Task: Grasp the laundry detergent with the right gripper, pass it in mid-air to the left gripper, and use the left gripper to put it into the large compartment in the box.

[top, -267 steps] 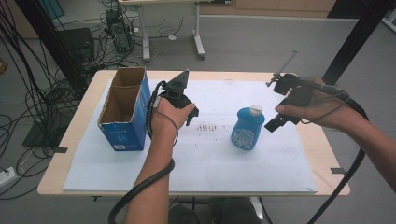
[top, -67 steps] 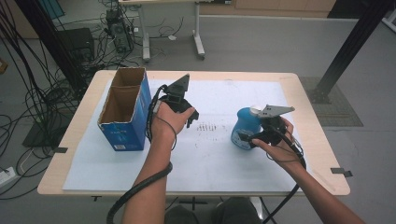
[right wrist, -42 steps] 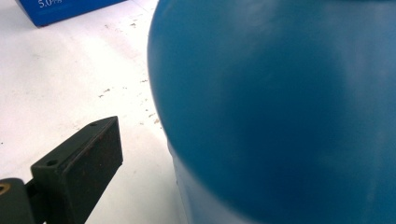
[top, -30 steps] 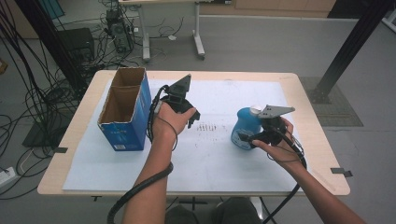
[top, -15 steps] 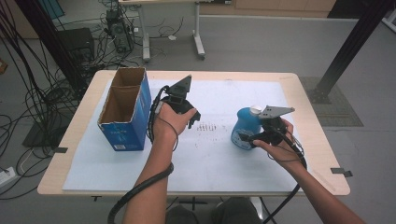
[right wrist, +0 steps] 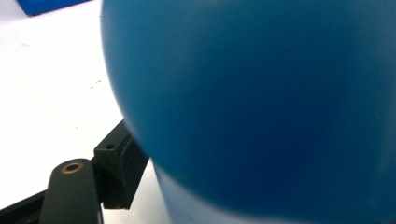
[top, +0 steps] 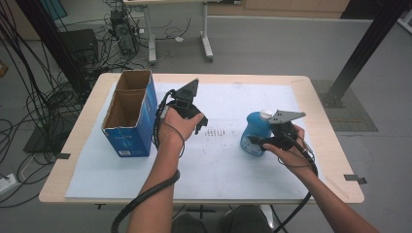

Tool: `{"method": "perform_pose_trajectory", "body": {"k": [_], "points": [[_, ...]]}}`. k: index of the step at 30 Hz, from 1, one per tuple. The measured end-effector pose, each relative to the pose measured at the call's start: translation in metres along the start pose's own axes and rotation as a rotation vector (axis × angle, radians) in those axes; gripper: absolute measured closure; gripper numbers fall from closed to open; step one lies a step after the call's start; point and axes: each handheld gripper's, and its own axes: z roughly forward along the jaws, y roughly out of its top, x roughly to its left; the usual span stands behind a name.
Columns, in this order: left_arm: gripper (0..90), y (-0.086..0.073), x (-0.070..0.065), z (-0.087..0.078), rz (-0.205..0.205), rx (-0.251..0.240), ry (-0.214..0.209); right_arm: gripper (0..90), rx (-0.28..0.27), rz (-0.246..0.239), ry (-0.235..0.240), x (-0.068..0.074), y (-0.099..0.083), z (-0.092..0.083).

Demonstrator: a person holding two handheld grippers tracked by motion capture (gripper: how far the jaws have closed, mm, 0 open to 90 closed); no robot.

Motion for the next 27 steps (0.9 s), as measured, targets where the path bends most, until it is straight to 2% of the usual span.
{"method": "perform_pose_trajectory", "body": {"k": [13,16,27], "points": [[5.6,-0.0008,0.0014,0.0006,0.0,0.001,0.002,34.5,0.007,-0.012,0.006,-0.0006,-0.0031,0.0035],[5.6,-0.0007,0.0017,0.0002,-0.001,0.0,0.002,38.9,0.003,-0.018,0.017,0.0002,-0.0031,0.0036],[5.6,-0.0009,0.0007,-0.0009,0.001,-0.003,0.004,40.6,-0.002,-0.006,0.038,-0.0018,-0.0038,0.0034]]}}
